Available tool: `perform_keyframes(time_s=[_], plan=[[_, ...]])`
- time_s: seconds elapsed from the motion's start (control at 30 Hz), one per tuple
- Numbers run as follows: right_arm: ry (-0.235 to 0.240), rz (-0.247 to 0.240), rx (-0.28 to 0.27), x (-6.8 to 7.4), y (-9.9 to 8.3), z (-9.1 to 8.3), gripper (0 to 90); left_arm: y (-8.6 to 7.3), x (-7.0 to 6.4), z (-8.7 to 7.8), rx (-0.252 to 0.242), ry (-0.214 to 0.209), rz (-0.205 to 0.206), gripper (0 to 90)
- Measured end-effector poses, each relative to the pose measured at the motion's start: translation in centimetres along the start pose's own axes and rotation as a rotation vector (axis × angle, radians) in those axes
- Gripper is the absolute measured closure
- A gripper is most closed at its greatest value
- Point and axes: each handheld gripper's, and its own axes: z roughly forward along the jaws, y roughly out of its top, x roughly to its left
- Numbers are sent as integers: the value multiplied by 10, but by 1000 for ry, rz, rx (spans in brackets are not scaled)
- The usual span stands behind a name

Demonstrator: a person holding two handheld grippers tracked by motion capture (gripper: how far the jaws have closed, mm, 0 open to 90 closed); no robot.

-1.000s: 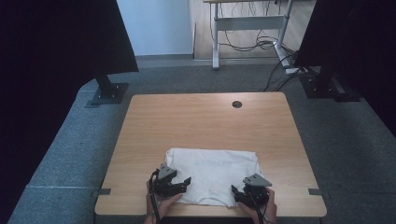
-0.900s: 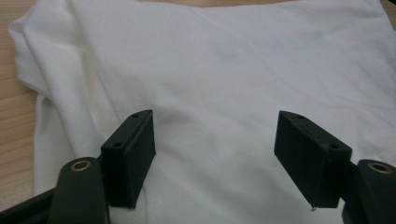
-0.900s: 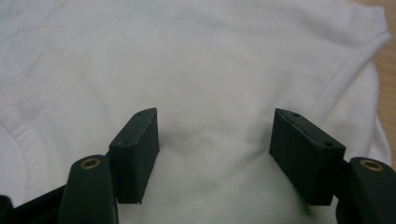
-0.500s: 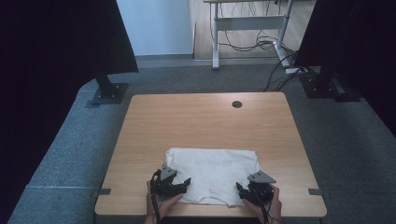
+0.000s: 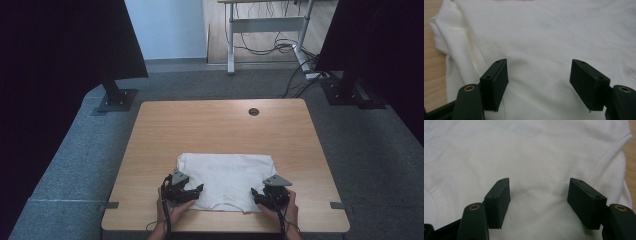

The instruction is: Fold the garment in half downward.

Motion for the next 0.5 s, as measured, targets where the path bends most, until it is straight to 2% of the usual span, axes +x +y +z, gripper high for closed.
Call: perform_keyframes(time_s=[0.13,0.2,0.37,0.5], plan=[[8,0,-14,-3,3,4,343,1,-1,1,1,12,-2,286],[9,12,-56,-4,3,1,339,2,-3,-1,4,16,1,271],[36,-16,-156,3,2,-24,332,-1,-7,-19,-34,3,10,247],[85,-28,-193,7,-7,-41,327,-10,-8,-33,-18,-28,17,241]])
